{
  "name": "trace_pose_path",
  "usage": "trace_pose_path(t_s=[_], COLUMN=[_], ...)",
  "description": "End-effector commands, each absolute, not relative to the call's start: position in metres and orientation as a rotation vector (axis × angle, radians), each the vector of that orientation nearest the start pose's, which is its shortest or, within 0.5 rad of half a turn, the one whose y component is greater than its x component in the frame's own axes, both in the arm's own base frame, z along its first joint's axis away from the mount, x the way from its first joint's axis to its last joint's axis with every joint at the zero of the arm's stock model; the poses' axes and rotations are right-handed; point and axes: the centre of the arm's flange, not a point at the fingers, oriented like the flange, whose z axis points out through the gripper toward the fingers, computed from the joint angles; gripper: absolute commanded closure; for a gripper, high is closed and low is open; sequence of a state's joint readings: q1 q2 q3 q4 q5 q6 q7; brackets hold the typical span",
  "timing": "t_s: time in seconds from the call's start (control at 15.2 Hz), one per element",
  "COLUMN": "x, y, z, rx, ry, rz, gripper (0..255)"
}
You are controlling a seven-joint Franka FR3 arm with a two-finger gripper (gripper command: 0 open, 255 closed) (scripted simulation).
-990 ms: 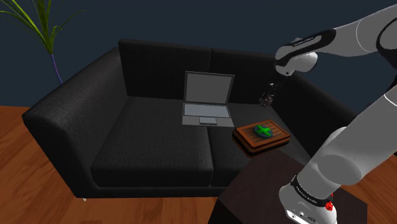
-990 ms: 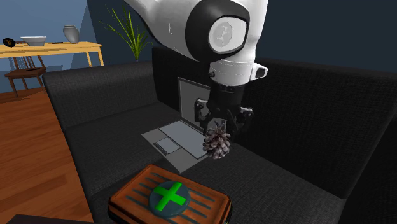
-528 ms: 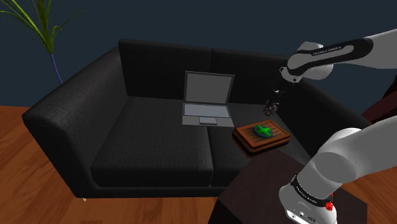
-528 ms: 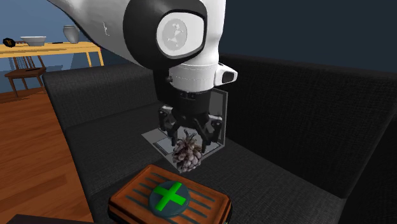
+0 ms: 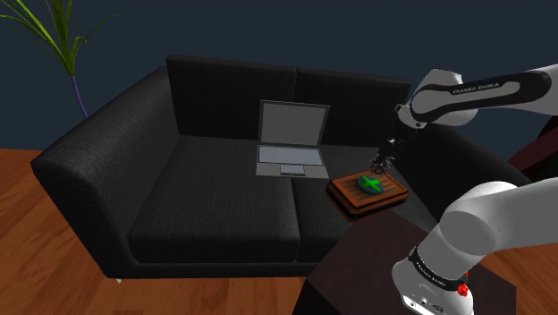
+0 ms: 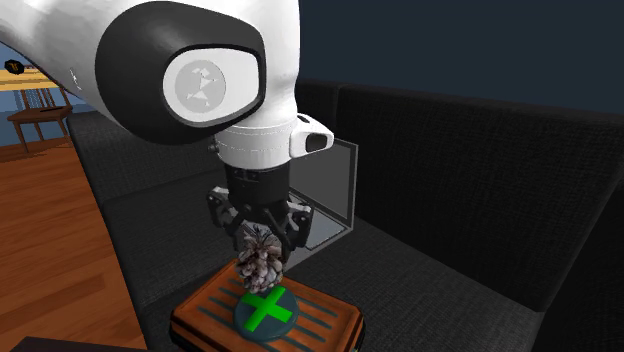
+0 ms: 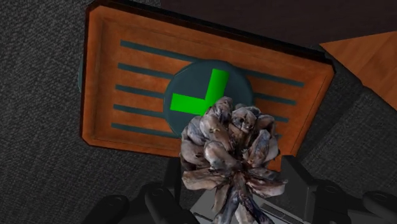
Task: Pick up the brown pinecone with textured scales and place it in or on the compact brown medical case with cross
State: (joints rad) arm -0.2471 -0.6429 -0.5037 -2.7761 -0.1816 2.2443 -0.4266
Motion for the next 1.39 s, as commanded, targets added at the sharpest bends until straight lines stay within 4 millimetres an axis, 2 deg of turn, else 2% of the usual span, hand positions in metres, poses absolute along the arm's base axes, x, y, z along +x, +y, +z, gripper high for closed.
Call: trace_pose_path(t_s=[0.0, 0.66, 1.12, 1.19, 1.32], x=[0.263, 0.263, 0.263, 0.263, 0.263], y=[-0.229, -0.229, -0.229, -0.229, -0.229], z=[0.369, 0.318, 0.318, 0.318, 0.318], rx=[-3.035, -3.035, -3.035, -3.035, -3.035], ry=[0.204, 0.204, 0.204, 0.204, 0.204], rz=[-0.202, -0.202, -0.202, -0.202, -0.202], gripper=[255, 255, 255, 0, 0])
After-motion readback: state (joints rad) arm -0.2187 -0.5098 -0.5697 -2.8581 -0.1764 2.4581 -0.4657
